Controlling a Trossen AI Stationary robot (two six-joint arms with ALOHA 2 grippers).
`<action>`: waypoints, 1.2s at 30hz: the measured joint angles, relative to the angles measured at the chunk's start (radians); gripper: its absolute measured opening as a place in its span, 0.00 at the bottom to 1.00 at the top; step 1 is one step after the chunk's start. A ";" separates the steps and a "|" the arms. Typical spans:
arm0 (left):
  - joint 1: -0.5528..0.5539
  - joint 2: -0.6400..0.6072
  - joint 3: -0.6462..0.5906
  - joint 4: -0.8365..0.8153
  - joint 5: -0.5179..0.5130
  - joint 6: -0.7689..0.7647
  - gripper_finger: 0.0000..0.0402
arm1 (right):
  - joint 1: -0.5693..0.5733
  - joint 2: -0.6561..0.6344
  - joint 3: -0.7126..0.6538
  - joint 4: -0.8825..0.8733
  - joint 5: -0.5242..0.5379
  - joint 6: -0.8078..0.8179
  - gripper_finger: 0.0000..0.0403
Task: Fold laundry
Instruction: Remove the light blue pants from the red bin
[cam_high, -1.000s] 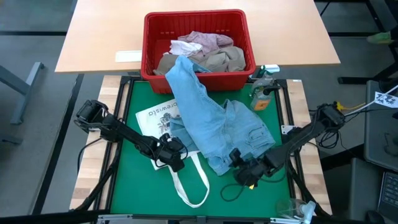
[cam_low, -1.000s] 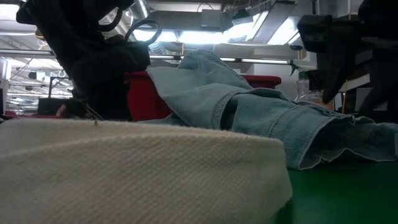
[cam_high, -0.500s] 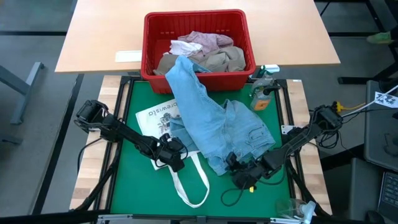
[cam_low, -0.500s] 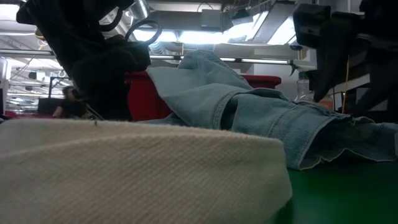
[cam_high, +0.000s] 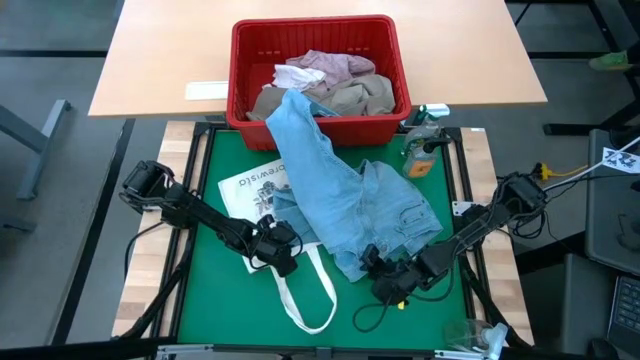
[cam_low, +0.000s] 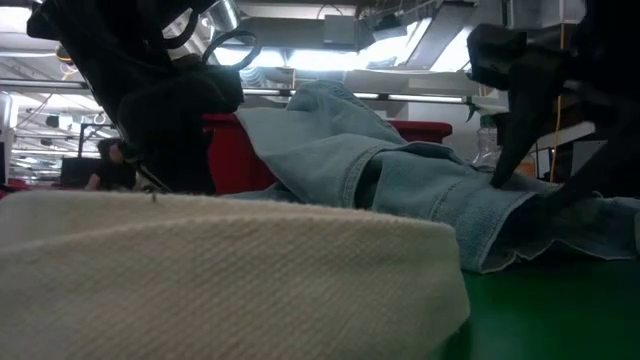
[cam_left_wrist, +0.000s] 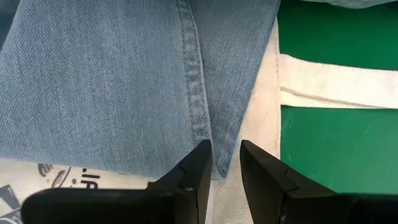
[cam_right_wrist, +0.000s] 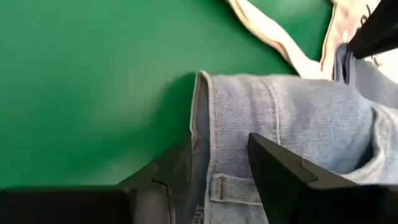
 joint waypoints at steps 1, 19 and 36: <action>0.000 0.000 0.000 0.000 0.000 0.000 0.20 | 0.000 0.012 0.000 0.001 0.019 0.000 0.39; 0.000 0.000 0.000 0.000 -0.001 0.003 0.20 | -0.001 0.079 0.000 0.104 0.160 0.036 0.08; 0.000 0.000 0.000 -0.004 -0.001 0.003 0.20 | -0.001 0.079 0.000 0.104 0.159 0.042 0.02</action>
